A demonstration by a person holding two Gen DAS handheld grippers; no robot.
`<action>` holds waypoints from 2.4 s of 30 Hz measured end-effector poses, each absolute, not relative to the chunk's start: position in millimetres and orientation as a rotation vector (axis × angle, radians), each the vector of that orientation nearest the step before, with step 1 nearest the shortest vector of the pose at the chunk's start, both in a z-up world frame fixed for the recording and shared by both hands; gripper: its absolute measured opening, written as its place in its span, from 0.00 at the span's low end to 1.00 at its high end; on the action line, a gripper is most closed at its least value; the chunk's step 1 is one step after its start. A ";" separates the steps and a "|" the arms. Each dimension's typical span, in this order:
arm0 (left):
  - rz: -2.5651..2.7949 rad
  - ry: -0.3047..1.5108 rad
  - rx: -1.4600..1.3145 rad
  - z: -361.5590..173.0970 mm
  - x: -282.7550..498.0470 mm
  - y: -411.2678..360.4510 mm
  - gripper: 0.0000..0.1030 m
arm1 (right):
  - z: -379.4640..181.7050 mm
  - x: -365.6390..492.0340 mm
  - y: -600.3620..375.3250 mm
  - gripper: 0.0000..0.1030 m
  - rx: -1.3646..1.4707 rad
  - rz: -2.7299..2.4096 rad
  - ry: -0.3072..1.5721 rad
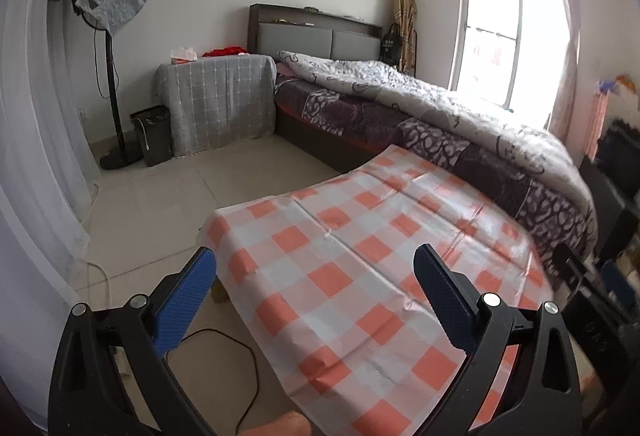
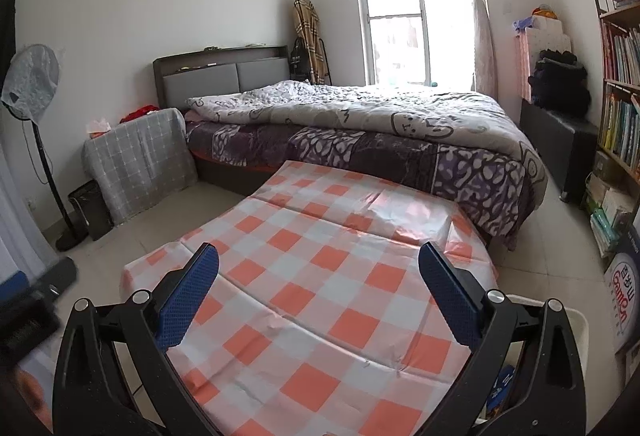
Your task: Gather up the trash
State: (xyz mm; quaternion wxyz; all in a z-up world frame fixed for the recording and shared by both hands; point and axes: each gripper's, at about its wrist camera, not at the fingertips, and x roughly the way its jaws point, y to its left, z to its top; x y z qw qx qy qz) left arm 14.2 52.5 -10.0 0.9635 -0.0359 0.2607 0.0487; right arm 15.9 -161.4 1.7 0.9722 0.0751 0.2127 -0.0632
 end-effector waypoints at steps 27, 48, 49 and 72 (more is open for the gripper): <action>0.134 0.550 -0.006 -17.8 18.3 40.1 0.93 | -11.7 21.4 -160.6 0.93 0.112 -0.139 0.460; 0.137 0.562 0.000 -20.5 19.0 39.6 0.93 | -20.4 21.2 -159.5 0.93 0.104 -0.130 0.475; 0.138 0.563 -0.001 -20.9 19.0 39.7 0.93 | -21.5 21.2 -159.3 0.93 0.103 -0.129 0.477; 0.122 0.566 0.025 -28.0 20.9 36.5 0.92 | -29.6 18.7 -162.9 0.93 0.113 -0.125 0.508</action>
